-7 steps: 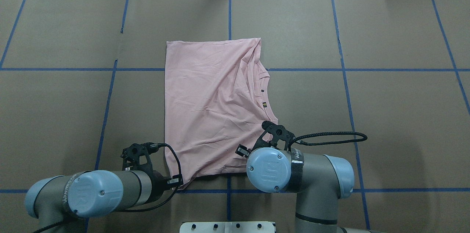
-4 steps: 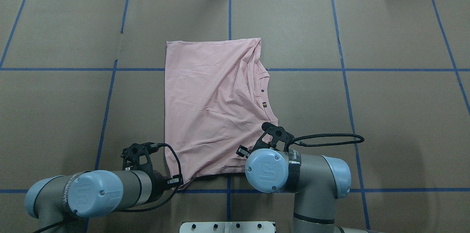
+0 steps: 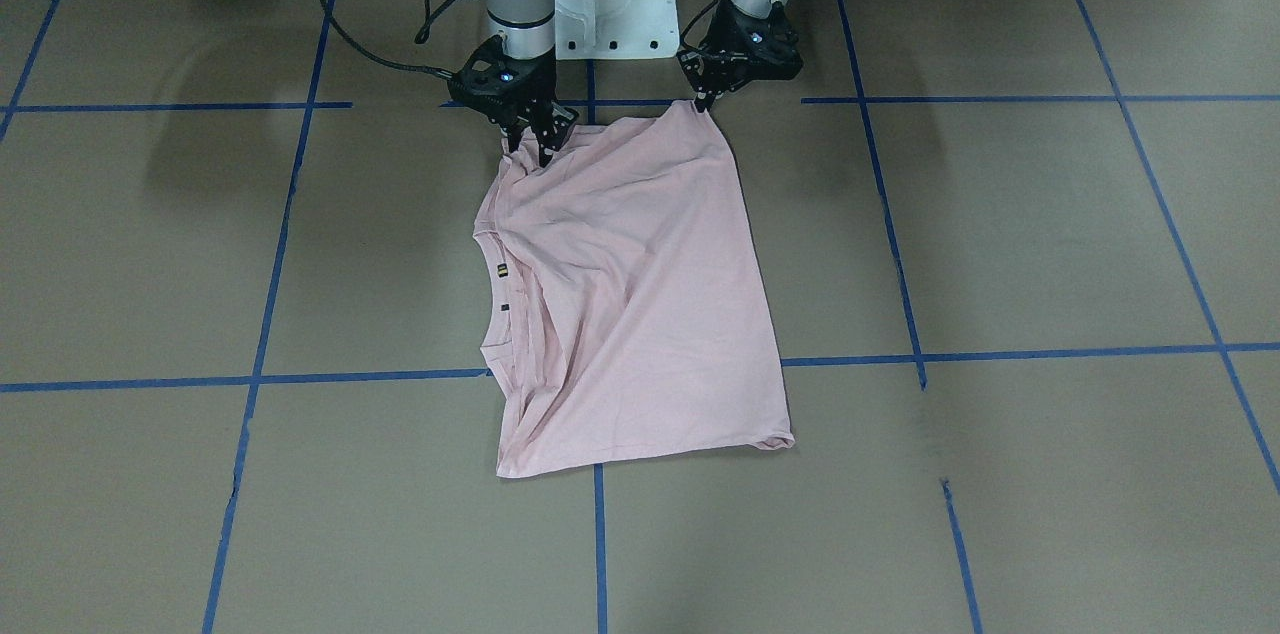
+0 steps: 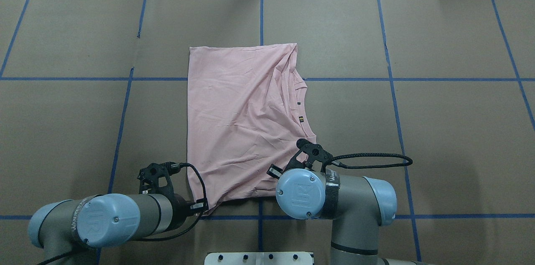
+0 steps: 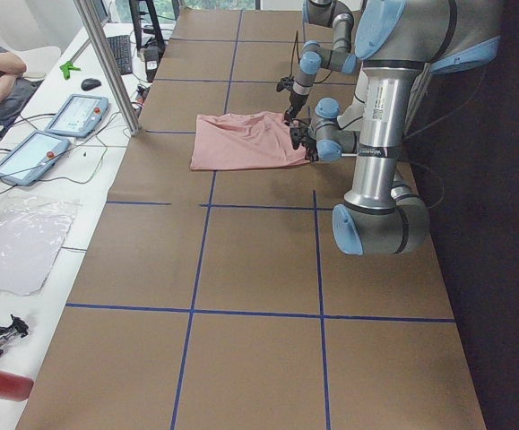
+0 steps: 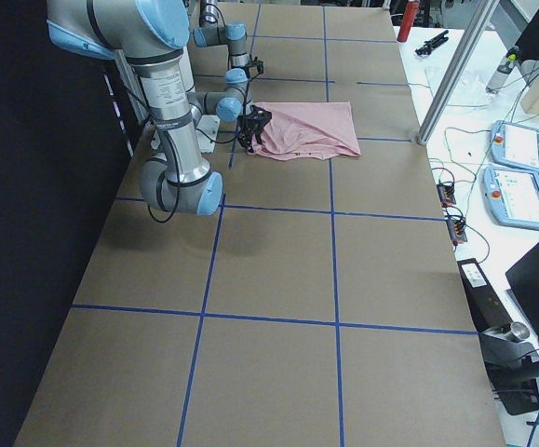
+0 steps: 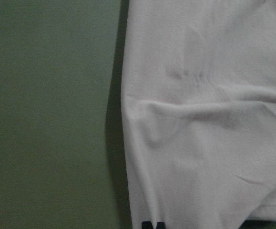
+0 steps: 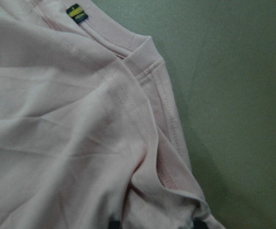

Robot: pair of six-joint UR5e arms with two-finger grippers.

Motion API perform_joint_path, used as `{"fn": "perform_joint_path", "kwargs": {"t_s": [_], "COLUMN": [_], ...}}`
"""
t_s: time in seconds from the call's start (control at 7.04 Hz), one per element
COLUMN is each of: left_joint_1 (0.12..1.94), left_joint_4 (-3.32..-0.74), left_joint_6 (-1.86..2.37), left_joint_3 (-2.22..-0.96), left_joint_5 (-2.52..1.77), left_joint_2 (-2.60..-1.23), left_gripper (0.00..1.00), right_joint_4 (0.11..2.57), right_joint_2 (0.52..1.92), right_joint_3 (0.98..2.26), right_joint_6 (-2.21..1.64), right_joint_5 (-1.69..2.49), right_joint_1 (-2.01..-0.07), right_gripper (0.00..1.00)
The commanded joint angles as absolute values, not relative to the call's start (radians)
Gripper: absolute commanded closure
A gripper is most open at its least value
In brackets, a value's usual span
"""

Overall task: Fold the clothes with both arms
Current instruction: 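Grasp the shirt edge nearest the robot with both grippers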

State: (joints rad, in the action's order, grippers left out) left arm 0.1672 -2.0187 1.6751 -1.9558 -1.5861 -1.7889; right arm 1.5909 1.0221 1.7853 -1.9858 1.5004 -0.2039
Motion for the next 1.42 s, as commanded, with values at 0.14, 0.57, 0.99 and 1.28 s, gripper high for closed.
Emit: {"fn": "perform_joint_path", "kwargs": {"t_s": [0.14, 0.57, 0.99, 1.28], "left_joint_1": [0.167, 0.17, 0.176, 0.178], "left_joint_4": [-2.019, -1.918, -1.494, -1.347], "left_joint_6": [1.675, 1.663, 1.632, 1.629], "left_joint_3": [-1.956, -2.082, -2.472, -2.499], "left_joint_5": [-1.586, -1.601, -1.725, -1.73], "left_joint_2": [-1.79, -1.787, -1.827, -1.928], "left_gripper": [1.0, 1.0, 1.0, 1.0], "right_joint_4": [1.591, 1.639, 1.995, 2.036], "right_joint_2": [1.017, 1.032, 1.023, 1.022], "right_joint_3": [1.79, 1.894, 2.255, 2.306], "right_joint_6": [-1.993, -1.99, -1.99, -1.99], "right_joint_5": [1.5, 1.503, 1.509, 1.529], "right_joint_1": [-0.206, -0.213, -0.203, -0.198], "right_gripper": [1.0, 1.0, 1.0, 1.0]}}
